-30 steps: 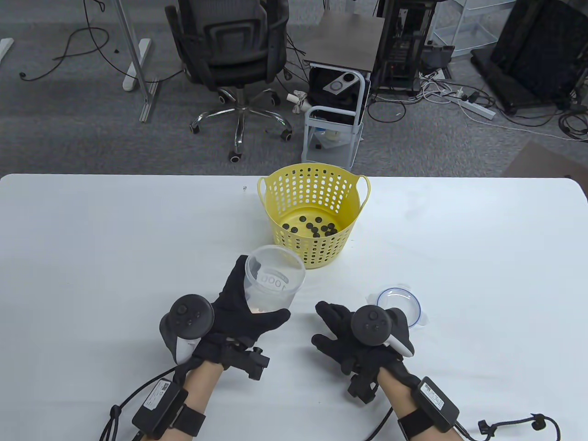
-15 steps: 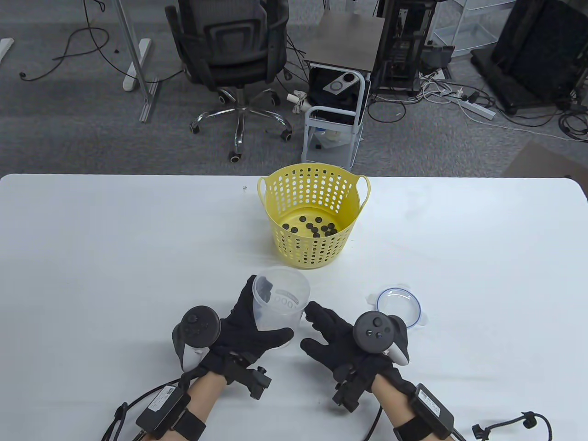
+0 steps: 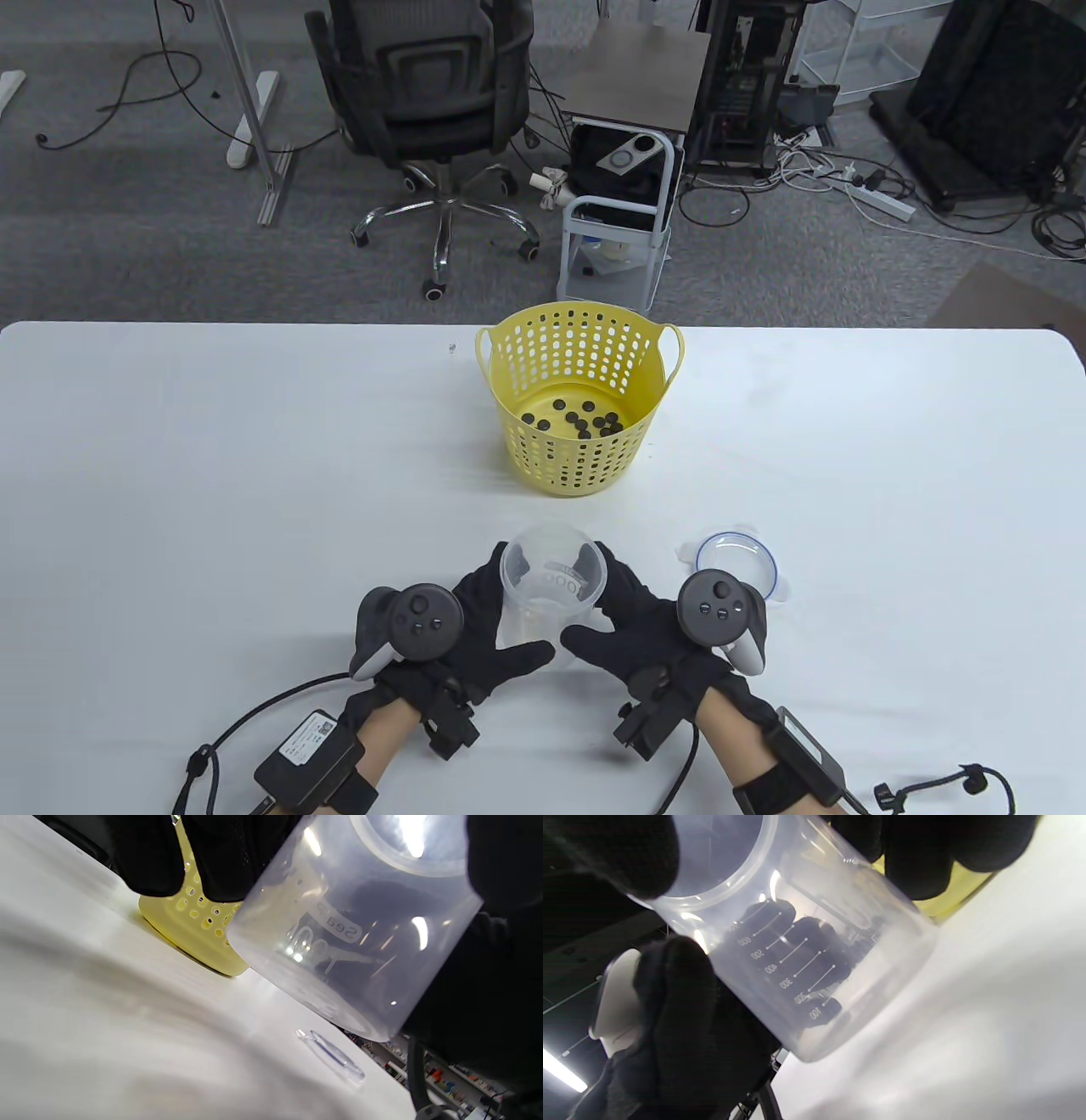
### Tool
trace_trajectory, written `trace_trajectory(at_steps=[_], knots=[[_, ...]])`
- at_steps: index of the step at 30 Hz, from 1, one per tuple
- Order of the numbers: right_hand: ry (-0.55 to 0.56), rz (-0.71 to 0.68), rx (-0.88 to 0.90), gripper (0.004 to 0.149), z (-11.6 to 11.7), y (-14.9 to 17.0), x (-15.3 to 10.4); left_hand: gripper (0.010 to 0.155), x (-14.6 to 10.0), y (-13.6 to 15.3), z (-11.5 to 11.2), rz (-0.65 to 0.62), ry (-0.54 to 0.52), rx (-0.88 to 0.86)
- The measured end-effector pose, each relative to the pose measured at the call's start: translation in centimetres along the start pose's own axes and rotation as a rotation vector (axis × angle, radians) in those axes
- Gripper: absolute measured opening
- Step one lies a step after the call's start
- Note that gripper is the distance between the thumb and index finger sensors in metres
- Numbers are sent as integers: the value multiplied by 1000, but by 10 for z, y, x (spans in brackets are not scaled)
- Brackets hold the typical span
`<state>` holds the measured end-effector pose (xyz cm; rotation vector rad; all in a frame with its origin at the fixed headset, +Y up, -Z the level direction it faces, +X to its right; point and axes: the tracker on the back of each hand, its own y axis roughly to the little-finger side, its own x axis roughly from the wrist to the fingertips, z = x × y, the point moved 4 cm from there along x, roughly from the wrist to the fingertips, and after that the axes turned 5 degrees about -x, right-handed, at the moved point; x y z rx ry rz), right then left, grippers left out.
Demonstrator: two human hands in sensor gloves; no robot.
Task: Pour Go stones into a laundry basket
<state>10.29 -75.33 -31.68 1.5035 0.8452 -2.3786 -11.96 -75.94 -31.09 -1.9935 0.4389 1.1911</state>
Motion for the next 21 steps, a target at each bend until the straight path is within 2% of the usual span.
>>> trace_trajectory(at_steps=[13, 21], knots=[[-163, 47, -152, 113, 13, 16, 2, 103, 5, 8, -11, -9, 107, 223], [-220, 93, -201, 114, 15, 20, 3, 100, 6, 10, -15, 4, 158, 239]])
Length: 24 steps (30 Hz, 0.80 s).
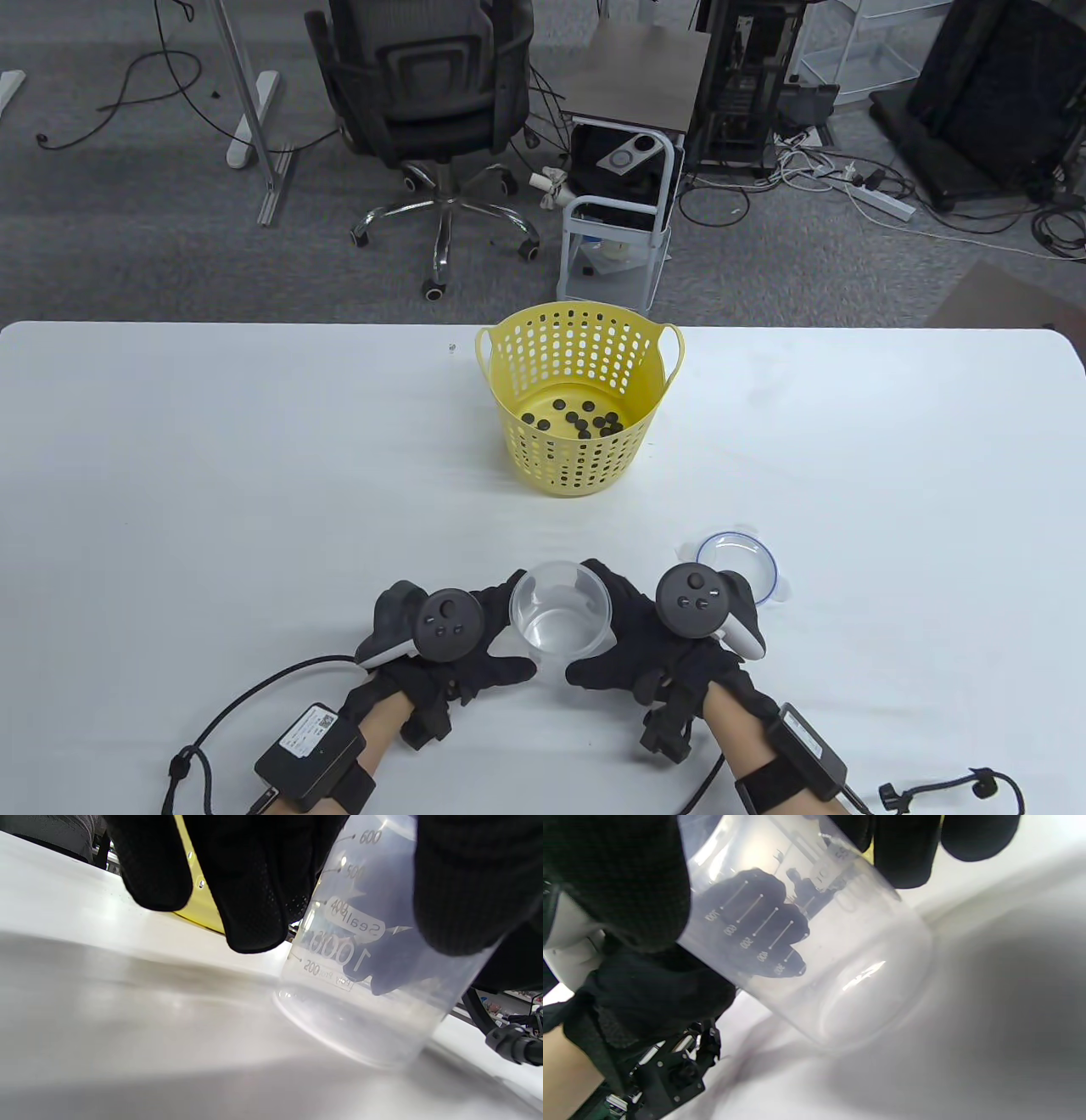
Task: Pour Go stones into a laundry basket
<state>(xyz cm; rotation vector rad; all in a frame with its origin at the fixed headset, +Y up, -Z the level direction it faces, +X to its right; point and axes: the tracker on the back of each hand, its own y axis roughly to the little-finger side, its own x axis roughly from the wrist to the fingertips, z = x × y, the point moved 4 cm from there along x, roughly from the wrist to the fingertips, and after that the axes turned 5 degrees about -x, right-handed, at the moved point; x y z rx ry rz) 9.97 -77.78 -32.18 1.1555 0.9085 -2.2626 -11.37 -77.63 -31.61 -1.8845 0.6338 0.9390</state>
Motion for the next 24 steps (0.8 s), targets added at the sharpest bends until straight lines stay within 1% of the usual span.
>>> trace_trajectory(at_steps=[3, 5, 6, 9, 11, 12, 13, 16, 17, 21, 24], knots=[[0, 20, -66, 111, -5, -2, -1, 98, -1, 1, 1, 16, 12, 12], [2, 81, -130, 102, -15, -1, -4, 97, -1, 5, 3, 32, 14, 23], [32, 87, -159, 100, -20, -1, -5, 96, -1, 7, 4, 36, 16, 26], [194, 181, -325, 93, -43, 5, -13, 94, -3, 12, 8, 61, 19, 78], [267, 256, -412, 92, -54, 14, -18, 92, -4, 14, 10, 77, 16, 123], [277, 272, -426, 93, -56, 16, -19, 91, -4, 15, 11, 82, 16, 137], [298, 329, -454, 94, -60, 25, -21, 90, -4, 16, 13, 92, 17, 157], [296, 441, -477, 97, -64, 47, -25, 86, -6, 18, 15, 106, 20, 174], [293, 460, -473, 97, -64, 52, -25, 86, -6, 19, 16, 111, 16, 174], [214, 588, -446, 100, -62, 77, -27, 84, -7, 22, 16, 124, 27, 164], [205, 628, -438, 98, -59, 89, -28, 83, -6, 22, 14, 127, 36, 164]])
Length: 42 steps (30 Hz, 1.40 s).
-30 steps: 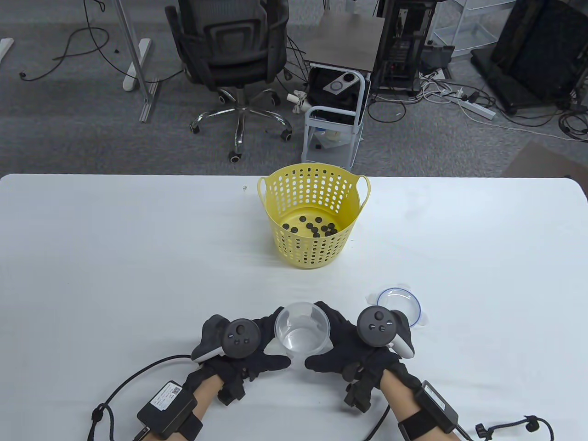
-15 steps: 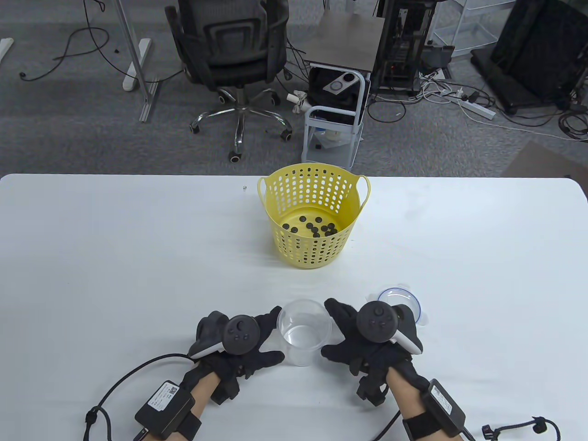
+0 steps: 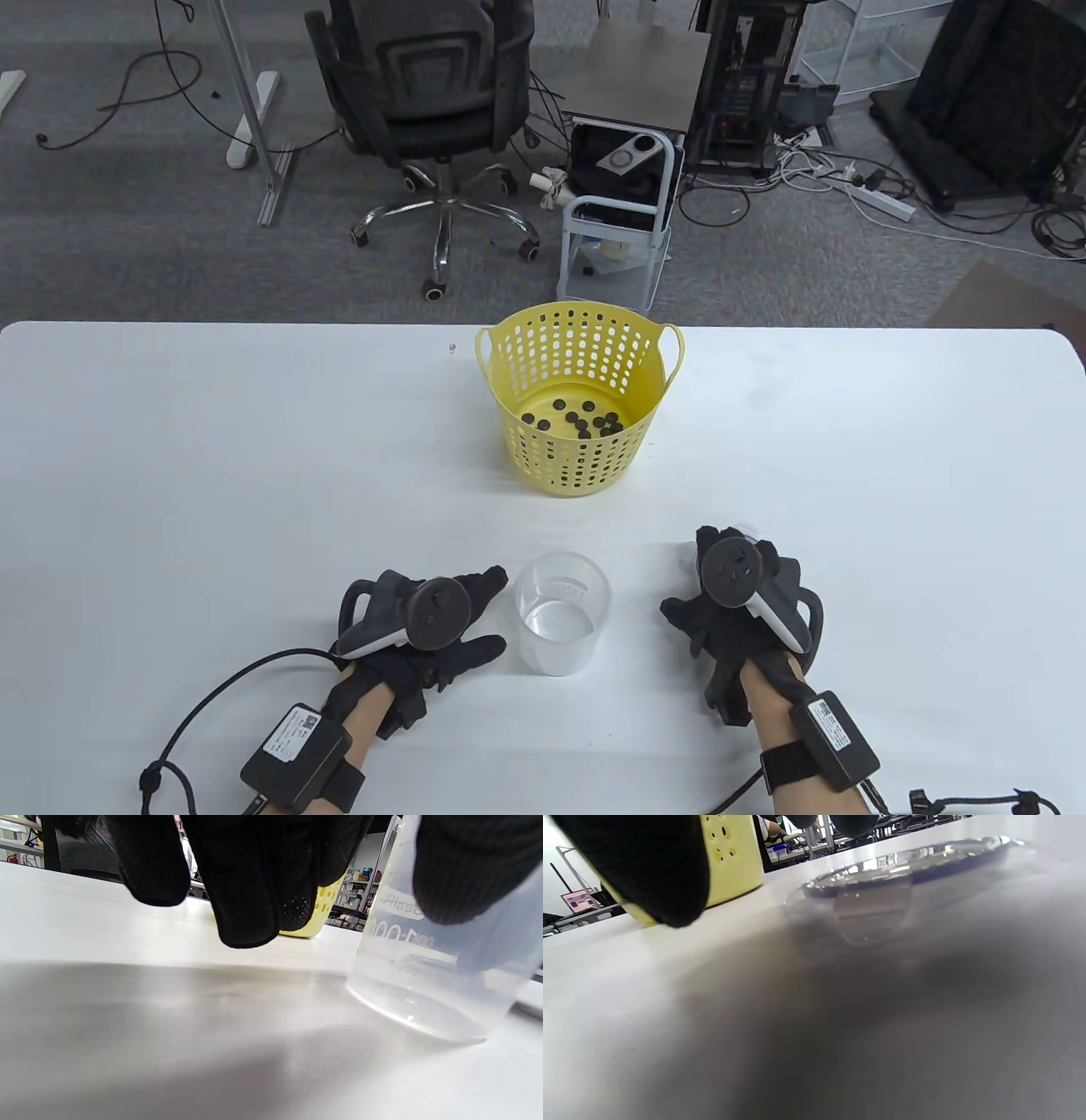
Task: Pour Go stones into a laundry basket
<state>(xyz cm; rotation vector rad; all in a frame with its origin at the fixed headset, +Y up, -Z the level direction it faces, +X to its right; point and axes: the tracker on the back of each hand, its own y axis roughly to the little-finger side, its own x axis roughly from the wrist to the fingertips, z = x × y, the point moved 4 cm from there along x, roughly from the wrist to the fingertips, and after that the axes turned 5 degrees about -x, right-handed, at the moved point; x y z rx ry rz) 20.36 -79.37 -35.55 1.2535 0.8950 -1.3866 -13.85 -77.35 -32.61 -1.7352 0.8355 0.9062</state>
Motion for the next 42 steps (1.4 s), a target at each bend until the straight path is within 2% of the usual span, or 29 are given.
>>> trace_trajectory(at_steps=[11, 29, 37, 42], knots=[[-8, 101, 10, 93, 8, 23, 9, 83, 0, -1, -2, -4, 16, 2], [-8, 147, 29, 90, 7, 34, 17, 82, 0, -2, -6, 4, 41, -6], [51, 62, -20, 99, 1, 22, 16, 82, 0, -1, -7, 12, 55, -2], [183, -46, 83, 98, -14, 7, 9, 82, 1, -1, -7, 16, 61, -4]])
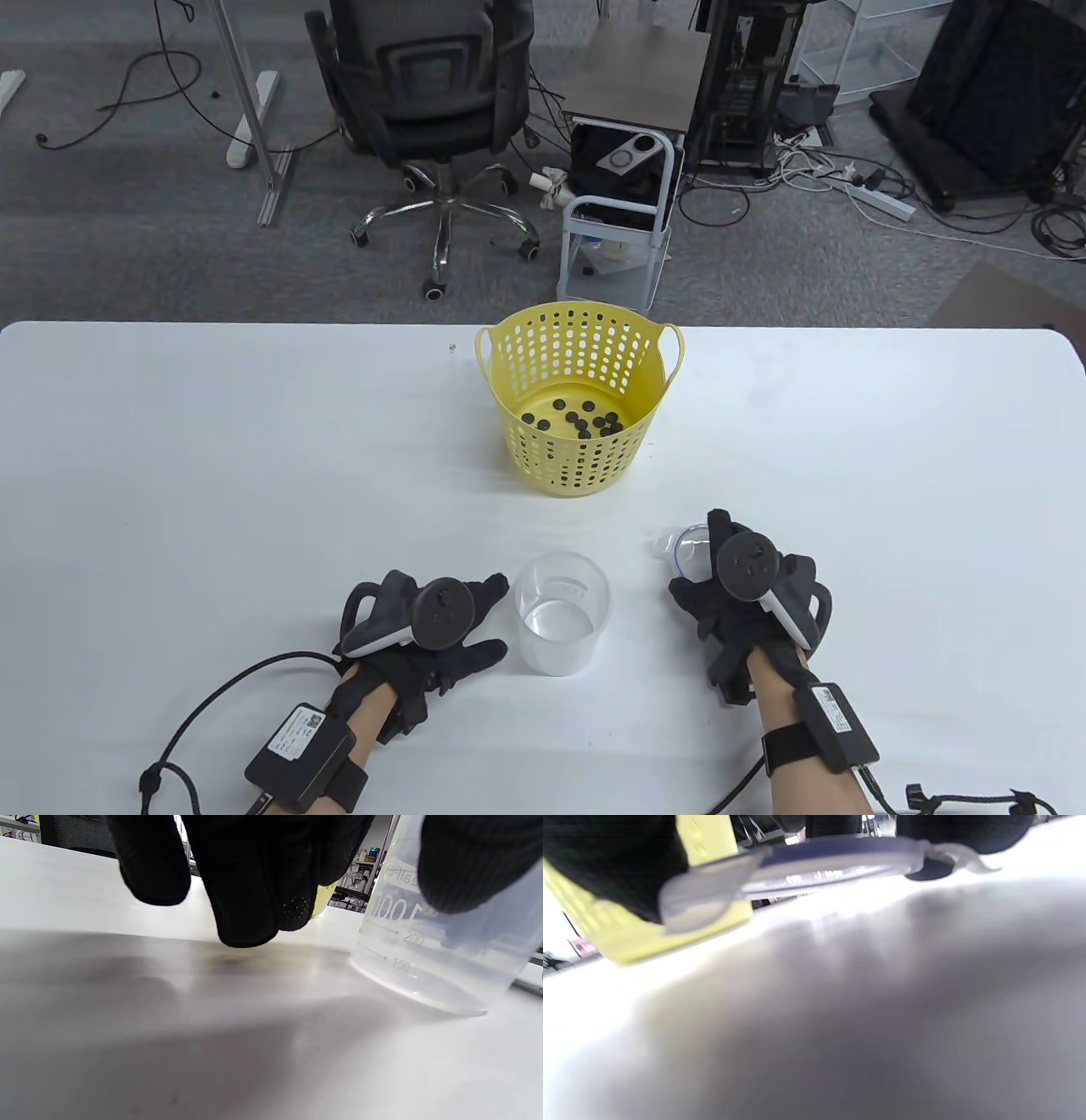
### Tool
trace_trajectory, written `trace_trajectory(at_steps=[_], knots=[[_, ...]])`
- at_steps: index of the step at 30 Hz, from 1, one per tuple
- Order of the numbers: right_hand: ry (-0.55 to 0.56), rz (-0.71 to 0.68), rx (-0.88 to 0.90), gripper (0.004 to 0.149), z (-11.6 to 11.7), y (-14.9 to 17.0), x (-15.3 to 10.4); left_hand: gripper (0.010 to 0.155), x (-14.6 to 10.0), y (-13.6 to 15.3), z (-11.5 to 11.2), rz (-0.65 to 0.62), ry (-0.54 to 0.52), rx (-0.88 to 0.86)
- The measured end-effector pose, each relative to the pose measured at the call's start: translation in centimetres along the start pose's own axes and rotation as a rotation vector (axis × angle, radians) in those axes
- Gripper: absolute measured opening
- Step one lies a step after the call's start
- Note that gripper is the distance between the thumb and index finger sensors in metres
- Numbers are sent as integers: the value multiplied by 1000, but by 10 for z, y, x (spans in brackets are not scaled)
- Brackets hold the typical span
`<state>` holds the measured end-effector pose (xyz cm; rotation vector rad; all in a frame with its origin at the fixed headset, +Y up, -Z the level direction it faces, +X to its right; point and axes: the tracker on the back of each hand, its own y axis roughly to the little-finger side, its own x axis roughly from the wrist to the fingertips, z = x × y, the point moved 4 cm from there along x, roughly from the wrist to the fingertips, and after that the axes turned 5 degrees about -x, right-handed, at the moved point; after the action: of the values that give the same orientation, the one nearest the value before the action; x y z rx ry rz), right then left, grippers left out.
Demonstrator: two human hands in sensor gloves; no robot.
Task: Pour Go stones into a laundry basket
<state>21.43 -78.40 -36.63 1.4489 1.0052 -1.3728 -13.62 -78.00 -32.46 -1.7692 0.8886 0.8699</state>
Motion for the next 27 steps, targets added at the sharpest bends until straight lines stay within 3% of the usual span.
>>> trace_trajectory(at_steps=[3, 13, 27], knots=[[9, -65, 44, 99, -9, -10, -5, 82, 0, 0, 0, 0, 2, 1], [190, -344, 159, 100, -61, -67, -45, 80, 1, -1, -1, 1, 19, 2], [205, -594, 94, 101, -64, -143, -90, 78, 3, -2, -3, 4, 45, 9]])
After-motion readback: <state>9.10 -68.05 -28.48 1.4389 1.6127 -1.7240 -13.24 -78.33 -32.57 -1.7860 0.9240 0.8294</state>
